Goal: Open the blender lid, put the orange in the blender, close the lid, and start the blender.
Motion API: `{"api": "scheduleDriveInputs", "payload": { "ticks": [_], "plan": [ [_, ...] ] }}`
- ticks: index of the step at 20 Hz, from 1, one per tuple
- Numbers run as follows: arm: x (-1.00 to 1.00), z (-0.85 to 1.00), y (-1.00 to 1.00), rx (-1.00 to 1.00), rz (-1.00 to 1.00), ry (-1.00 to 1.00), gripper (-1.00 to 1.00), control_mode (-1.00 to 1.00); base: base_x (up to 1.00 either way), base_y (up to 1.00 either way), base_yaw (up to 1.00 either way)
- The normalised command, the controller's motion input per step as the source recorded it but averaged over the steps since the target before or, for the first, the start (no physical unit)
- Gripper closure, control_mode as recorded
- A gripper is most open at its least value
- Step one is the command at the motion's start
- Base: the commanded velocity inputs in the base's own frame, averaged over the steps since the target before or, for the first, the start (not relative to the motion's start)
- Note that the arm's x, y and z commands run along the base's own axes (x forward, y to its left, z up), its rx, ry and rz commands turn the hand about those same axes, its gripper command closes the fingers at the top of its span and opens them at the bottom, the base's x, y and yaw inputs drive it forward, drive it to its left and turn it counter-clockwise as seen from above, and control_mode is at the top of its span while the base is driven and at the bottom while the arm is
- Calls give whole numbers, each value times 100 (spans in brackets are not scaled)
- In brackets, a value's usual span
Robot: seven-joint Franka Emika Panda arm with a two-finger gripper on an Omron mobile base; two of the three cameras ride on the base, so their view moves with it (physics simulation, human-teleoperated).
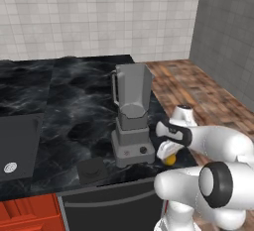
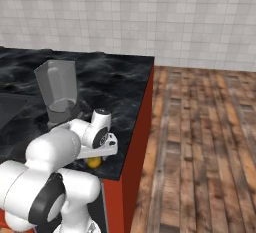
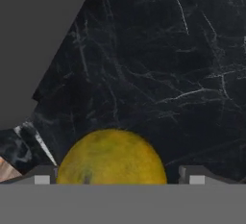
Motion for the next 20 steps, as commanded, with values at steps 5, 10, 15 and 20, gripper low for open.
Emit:
{"api": "scheduleDriveInputs", "payload": {
  "ticks": [5, 10, 15, 20],
  "plan": [
    [-33, -18, 1, 0, 0, -2, 100, -100, 0, 0, 0],
    [-26, 76, 0, 0, 0, -17, 100, -100, 0, 0, 0],
    [-7, 100, -2, 0, 0, -29, 100, -100, 0, 0, 0],
    [-11, 100, 0, 0, -2, -31, 100, -100, 0, 0, 0]
  ]
}}
